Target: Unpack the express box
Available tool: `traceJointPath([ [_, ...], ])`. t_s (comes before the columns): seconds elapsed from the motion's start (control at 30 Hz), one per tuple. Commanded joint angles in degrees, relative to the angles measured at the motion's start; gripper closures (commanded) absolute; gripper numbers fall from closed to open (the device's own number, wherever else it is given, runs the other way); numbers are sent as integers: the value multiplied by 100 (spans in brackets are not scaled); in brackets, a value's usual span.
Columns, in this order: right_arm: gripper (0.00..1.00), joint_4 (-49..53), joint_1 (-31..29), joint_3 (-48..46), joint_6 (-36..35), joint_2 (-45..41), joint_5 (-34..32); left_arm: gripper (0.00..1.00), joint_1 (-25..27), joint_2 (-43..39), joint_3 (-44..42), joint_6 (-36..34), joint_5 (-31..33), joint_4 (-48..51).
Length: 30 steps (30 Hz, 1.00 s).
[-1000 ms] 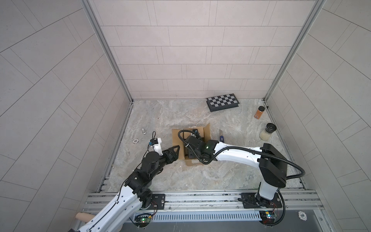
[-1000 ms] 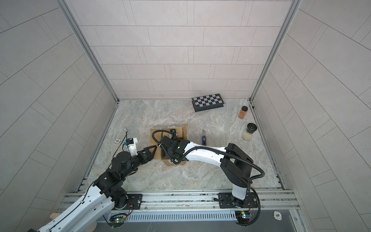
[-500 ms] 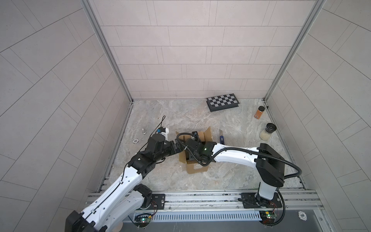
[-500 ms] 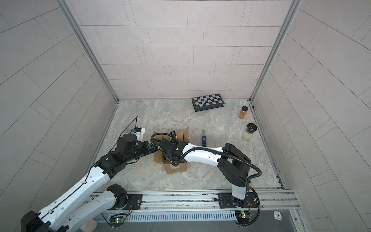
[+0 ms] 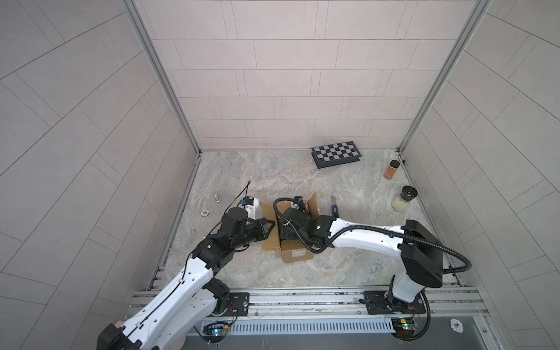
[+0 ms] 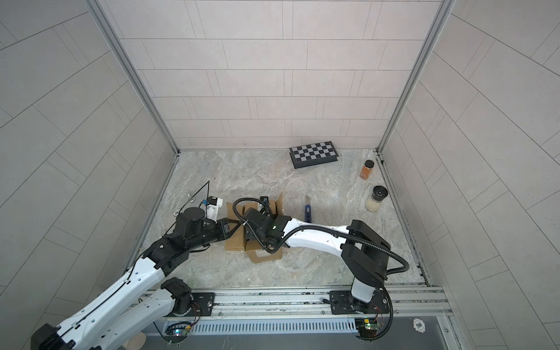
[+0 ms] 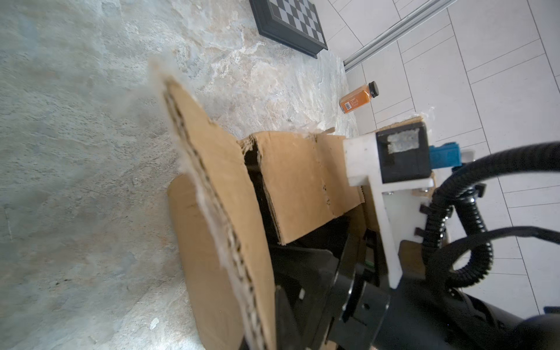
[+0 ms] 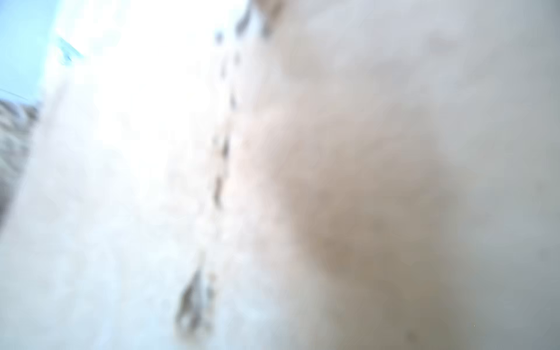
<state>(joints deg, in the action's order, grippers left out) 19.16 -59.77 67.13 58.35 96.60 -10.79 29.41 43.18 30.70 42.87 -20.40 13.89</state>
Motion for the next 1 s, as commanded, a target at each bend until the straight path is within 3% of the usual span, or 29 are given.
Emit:
traceJointPath([
  [0.0, 20, 43, 123, -155, 397, -125, -265, 100, -23, -67, -291, -349, 445, 123],
  [0.17, 18, 331, 176, -89, 702, 75, -450, 100, -23, -237, -577, -317, 519, -170],
  [0.4, 15, 1303, 176, 723, 1114, 902, -507, 100, -24, -404, -692, -175, 579, -402],
  [0.47, 12, 1604, 176, 938, 1384, 1117, -507, 100, -25, -468, -705, -97, 628, -463],
  [0.5, 3, 1698, 175, 1014, 1539, 1201, -477, 100, -23, -509, -726, -52, 661, -506],
  [0.53, 1, 1779, 176, 1082, 1697, 1270, -464, 100, -23, -565, -760, 19, 697, -579],
  [0.73, 1, 2025, 189, 1530, 2525, 1760, -477, 100, 154, -894, -1084, 470, 981, -1141],
  [0.97, 1, 2029, 211, 2054, 2931, 2280, -426, 100, 355, -894, -1126, 556, 995, -1325],
])
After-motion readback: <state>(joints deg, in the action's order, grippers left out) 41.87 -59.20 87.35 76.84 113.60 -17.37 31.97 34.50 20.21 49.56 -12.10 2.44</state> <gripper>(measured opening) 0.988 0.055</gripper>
